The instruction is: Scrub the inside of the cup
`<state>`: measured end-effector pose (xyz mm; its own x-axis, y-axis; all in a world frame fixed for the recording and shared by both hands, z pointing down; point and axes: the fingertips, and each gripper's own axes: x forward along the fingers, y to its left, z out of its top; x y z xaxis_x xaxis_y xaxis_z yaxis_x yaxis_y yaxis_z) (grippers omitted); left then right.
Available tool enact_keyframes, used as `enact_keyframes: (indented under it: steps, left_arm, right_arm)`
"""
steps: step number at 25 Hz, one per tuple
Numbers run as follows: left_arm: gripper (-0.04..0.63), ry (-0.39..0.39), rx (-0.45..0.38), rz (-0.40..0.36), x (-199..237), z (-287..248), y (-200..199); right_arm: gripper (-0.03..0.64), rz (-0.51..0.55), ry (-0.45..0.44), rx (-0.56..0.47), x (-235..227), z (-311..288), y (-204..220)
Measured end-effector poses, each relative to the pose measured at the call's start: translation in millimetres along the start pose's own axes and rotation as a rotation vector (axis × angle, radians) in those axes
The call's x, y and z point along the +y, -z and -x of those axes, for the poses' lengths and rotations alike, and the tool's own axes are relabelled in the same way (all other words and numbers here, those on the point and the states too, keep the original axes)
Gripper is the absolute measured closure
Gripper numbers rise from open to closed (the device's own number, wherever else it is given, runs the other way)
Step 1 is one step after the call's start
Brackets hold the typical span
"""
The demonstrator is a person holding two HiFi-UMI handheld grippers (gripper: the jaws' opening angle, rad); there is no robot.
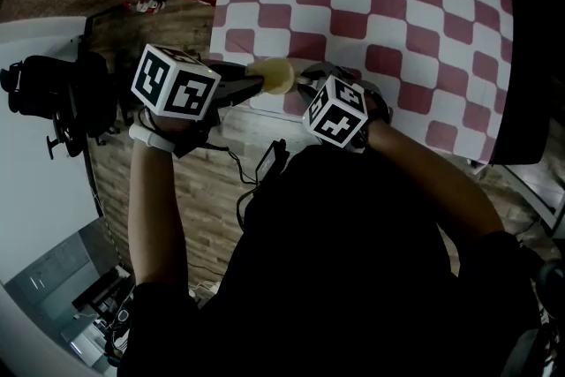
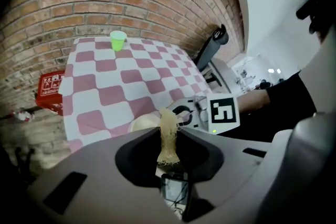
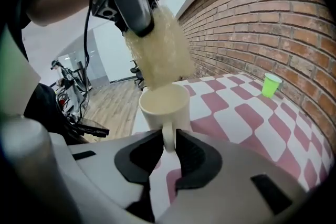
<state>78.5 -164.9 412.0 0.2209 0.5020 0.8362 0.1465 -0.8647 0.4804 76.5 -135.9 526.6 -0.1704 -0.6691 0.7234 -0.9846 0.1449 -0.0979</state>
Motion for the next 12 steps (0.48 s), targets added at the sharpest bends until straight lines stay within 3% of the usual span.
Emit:
enact_keyframes:
  steps: [6,12]
  left_arm:
    - [0.515,-0.194,0.288,-0.11,30,-46,27]
    - [0.515,-0.284,0.385,-0.085,53,-81,27]
  right_arm:
    - [0.529,0.01,0.0,0.008,1,0,-1]
    - [0.529,0.016,0.009,0.014,1,0,-3]
